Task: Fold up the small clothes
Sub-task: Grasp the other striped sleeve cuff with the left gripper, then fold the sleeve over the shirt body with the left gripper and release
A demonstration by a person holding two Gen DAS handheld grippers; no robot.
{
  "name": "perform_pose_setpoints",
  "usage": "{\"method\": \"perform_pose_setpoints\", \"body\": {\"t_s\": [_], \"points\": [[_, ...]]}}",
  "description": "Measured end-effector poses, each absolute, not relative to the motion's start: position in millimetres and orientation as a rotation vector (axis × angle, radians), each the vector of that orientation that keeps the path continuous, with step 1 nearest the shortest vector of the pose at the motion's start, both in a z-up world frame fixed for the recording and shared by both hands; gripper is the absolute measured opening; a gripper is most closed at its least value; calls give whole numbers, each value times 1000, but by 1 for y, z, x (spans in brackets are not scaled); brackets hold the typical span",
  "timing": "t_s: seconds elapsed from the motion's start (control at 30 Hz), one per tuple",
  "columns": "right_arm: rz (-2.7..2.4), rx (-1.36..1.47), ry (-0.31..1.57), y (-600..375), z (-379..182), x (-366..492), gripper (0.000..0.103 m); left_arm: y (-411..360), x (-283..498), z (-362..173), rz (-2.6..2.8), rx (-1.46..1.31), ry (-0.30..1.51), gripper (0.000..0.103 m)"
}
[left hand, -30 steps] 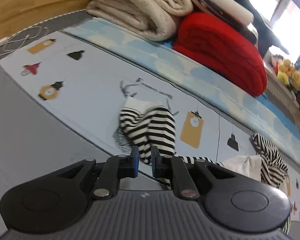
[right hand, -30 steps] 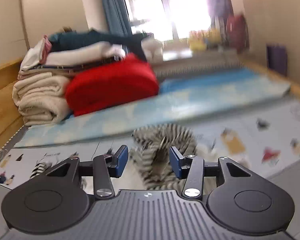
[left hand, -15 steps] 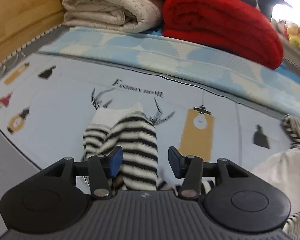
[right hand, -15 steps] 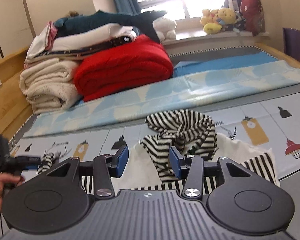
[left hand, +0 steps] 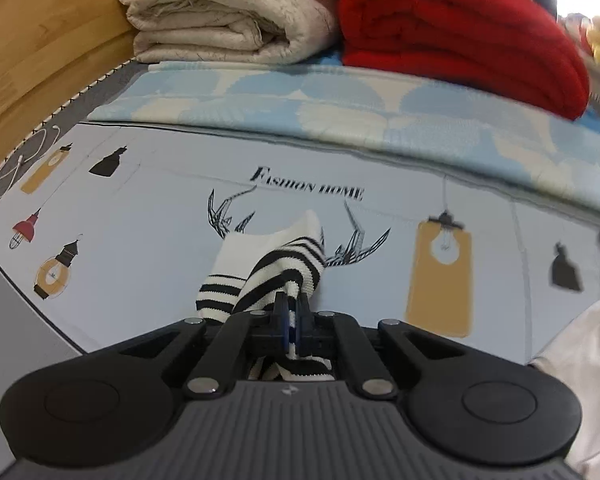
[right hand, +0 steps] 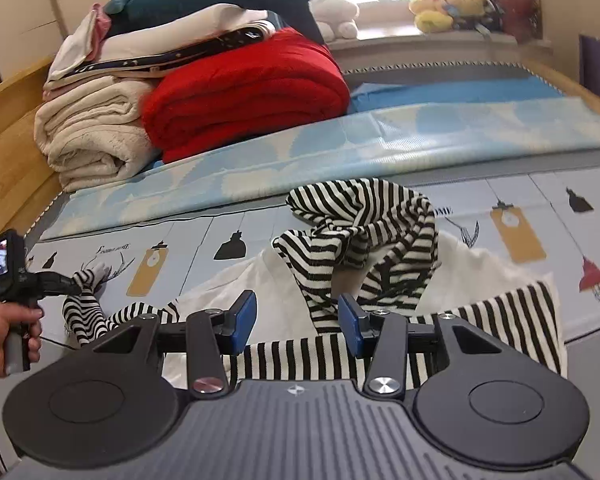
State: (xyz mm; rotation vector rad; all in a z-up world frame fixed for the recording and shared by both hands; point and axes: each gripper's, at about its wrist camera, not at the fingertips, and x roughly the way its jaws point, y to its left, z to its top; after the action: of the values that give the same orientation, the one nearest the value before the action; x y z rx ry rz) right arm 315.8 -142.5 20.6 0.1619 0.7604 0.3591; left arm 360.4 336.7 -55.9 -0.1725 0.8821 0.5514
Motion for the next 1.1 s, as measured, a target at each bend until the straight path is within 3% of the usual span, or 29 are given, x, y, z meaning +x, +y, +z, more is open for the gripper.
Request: {"method": "perform_pose_setpoints", "body": {"t_s": [0.17,0.43,0.5,0.53,0.57,0.6,0.83,0.93,1.1], "points": [[347,221,802,-147,13,319,48,305,335,0,408,-271,758,2],[330,396,921,-174,-4,325,48,134,273,75,-238,-224,609,3],[303,473,947,-189,-11,325,48,104,261,67,-363,-240,681,10],[283,501,954,-196,-13,325,48,90,260,58,-421,-237,765,27],[263,523,958,-203,-16,325,48,81,261,52,-449,-213,838,37],[238,542,961,-211,-18,325,48,75,259,49,-424,-170,862,37],[133,558,969,-247,-27,324,48,116,262,64,-243,-223,852,37],[91,532,993,-251,-35,323,48,136,261,42,-172,-212,824,37],[101,478,1138,-241,-68,327,48,174,284,12,-7,-231,942,35]]}}
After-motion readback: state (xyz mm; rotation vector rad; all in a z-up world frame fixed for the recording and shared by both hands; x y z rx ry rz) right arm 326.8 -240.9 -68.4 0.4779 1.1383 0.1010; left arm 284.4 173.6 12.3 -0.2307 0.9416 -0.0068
